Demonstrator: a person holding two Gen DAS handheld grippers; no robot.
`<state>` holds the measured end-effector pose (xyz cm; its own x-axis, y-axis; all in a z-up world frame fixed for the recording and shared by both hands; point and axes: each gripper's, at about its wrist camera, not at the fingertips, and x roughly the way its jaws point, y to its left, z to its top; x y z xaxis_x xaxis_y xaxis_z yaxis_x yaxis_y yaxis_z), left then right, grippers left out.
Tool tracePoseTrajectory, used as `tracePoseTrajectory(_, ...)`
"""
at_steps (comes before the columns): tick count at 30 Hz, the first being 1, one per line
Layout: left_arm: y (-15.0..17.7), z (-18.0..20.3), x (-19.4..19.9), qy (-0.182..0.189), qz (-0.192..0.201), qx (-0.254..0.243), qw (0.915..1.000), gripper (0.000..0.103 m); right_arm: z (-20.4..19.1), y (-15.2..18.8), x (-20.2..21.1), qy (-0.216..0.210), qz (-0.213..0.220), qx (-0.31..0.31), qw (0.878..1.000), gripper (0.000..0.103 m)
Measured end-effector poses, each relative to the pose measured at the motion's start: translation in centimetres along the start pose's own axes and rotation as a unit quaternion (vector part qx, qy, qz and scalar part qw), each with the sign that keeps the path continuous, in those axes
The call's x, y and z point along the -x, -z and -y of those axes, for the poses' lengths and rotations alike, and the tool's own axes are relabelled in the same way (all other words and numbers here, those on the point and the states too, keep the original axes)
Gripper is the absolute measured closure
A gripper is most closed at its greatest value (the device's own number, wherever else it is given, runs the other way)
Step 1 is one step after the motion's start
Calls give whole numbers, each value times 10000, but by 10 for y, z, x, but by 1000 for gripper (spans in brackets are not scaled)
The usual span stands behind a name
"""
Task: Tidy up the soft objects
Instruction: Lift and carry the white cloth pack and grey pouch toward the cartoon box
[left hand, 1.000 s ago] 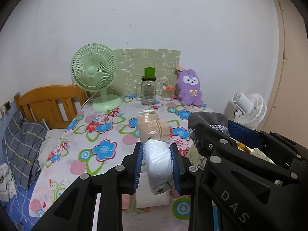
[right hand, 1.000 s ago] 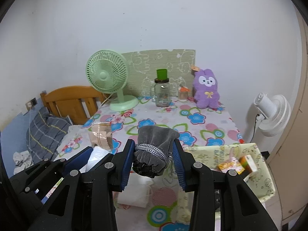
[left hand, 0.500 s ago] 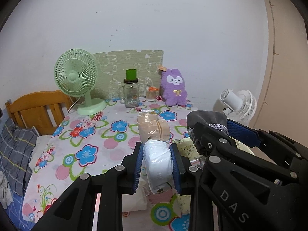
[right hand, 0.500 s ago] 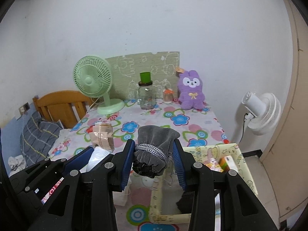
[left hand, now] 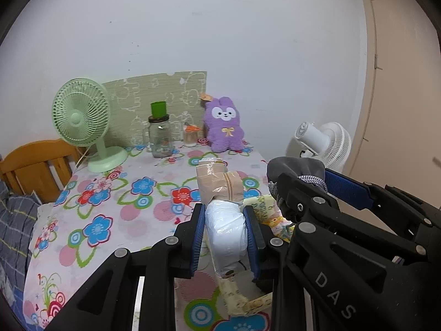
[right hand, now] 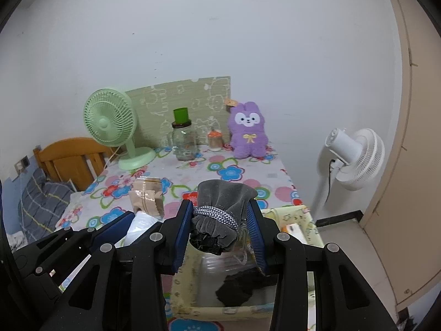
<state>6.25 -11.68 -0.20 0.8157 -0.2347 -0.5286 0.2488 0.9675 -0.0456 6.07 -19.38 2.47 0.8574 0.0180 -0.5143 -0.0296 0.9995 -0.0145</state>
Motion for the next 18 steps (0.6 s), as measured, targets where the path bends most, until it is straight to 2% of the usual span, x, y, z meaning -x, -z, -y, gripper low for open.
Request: tracePoseTrajectory(18, 0, 32, -33, 266, -220, -244, 9991, 76, 41, 7, -15, 253, -135, -245, 9993, 60)
